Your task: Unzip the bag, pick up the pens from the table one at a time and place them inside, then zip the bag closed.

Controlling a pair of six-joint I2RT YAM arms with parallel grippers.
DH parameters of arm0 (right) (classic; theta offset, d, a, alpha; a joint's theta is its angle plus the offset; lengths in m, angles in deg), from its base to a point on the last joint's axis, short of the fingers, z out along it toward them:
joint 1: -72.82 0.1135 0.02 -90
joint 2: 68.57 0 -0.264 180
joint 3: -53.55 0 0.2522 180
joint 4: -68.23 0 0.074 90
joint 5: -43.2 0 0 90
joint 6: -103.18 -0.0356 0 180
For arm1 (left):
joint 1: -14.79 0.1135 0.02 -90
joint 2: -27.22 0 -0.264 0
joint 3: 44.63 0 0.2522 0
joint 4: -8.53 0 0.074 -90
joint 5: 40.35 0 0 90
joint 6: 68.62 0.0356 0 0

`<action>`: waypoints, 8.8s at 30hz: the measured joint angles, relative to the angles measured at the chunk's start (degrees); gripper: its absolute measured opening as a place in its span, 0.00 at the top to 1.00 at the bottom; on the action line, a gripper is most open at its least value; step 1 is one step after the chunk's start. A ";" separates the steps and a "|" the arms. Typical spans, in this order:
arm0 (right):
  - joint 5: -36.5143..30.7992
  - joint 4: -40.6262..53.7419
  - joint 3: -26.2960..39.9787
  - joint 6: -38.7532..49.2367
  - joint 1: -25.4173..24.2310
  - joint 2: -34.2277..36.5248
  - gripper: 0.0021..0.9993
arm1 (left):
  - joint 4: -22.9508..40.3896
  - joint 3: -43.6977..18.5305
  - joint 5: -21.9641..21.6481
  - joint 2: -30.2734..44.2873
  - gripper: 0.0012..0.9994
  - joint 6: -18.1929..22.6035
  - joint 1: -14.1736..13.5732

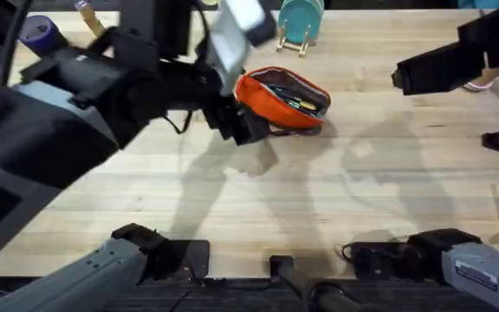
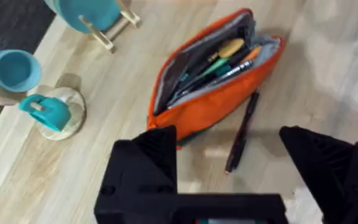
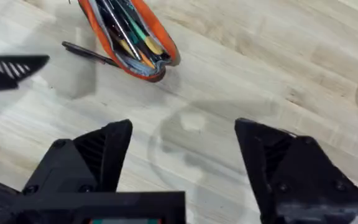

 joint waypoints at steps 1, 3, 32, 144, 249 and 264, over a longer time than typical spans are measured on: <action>0.00 0.00 0.00 -0.02 0.00 0.00 0.00 | 0.43 0.00 -1.68 0.00 0.01 0.00 -1.31; 0.00 0.00 0.00 -0.05 0.00 0.00 0.00 | 1.52 0.00 -4.63 0.00 0.01 0.00 -3.54; 0.00 0.00 0.00 -0.22 0.00 0.00 0.00 | 1.59 0.00 -7.16 15.05 0.01 0.00 -8.57; -0.02 -2.47 0.00 -0.22 0.00 0.00 0.00 | -29.96 -0.52 5.38 25.00 0.96 13.31 -8.70; 7.58 -9.13 0.00 -8.19 0.00 1.17 0.00 | -9.72 -0.50 16.12 1.82 0.01 0.48 25.68; 0.38 -17.07 -0.02 -25.51 12.06 4.59 0.00 | 0.12 -0.50 25.27 1.83 0.01 13.83 36.16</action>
